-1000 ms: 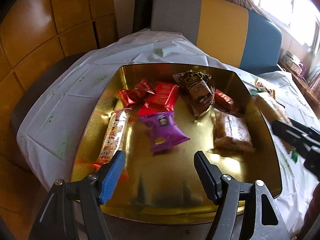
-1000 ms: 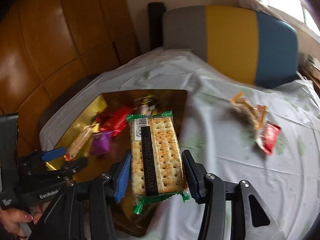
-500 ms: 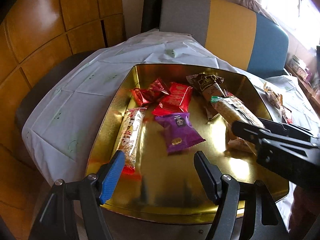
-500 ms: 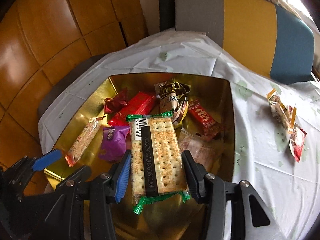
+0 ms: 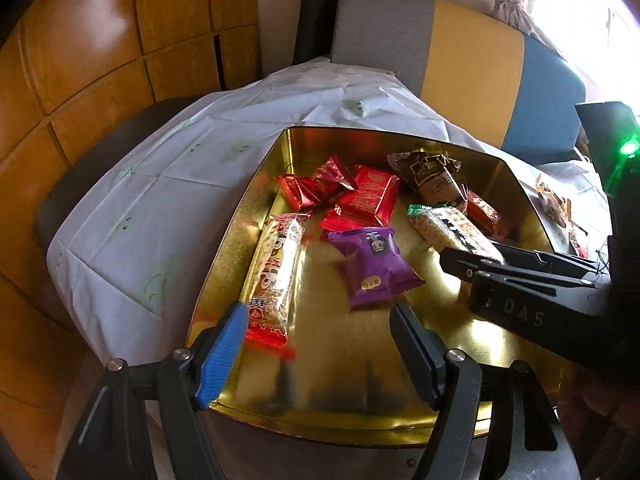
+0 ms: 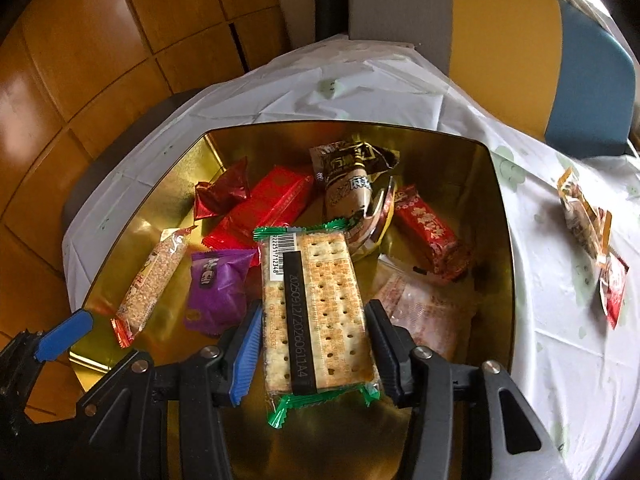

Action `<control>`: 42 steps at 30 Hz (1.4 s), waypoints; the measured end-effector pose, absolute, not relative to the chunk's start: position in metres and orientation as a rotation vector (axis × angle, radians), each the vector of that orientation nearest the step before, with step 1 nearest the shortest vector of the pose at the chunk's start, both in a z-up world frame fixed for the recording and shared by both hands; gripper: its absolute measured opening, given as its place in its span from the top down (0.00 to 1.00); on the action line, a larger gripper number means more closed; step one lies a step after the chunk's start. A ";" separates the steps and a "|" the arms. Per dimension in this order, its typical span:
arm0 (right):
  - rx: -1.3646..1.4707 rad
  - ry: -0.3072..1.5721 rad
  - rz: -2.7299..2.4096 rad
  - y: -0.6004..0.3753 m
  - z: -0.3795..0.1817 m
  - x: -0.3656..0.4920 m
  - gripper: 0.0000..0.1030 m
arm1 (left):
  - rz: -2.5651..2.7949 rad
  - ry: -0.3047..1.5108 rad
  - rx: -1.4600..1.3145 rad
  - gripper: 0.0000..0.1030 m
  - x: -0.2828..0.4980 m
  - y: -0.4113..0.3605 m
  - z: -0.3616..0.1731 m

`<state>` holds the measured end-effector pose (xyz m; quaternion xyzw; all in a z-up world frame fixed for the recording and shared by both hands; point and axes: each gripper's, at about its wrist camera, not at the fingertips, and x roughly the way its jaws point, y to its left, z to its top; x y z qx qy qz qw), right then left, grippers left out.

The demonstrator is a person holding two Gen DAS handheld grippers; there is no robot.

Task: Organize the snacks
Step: 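Carry the cracker pack into the gold tray and open the right gripper, then grasp the red-and-white wafer packet with the right gripper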

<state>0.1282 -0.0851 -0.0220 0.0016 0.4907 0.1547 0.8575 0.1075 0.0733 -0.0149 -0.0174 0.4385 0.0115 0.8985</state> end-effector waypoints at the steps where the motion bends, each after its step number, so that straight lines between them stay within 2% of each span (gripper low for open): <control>1: -0.007 1.032 0.327 -0.084 -0.022 0.127 0.50 | 0.027 0.910 -0.037 0.27 0.108 0.073 -0.015; 11: -0.002 1.021 0.367 -0.087 -0.019 0.119 0.48 | 0.035 0.909 -0.040 0.27 0.107 0.073 -0.015; 21: 0.044 0.906 0.341 -0.116 0.006 0.098 0.48 | 0.018 0.905 -0.035 0.27 0.105 0.065 -0.012; 25: 0.066 0.879 0.316 -0.133 0.013 0.092 0.48 | -0.004 0.904 -0.041 0.23 0.103 0.059 -0.011; 32: 0.081 0.831 0.201 -0.168 0.018 0.082 0.48 | -0.042 0.891 -0.029 0.21 0.097 0.046 -0.006; 42: 0.108 0.865 -0.024 -0.239 0.002 0.080 0.48 | -0.102 0.882 -0.033 0.19 0.091 0.024 -0.003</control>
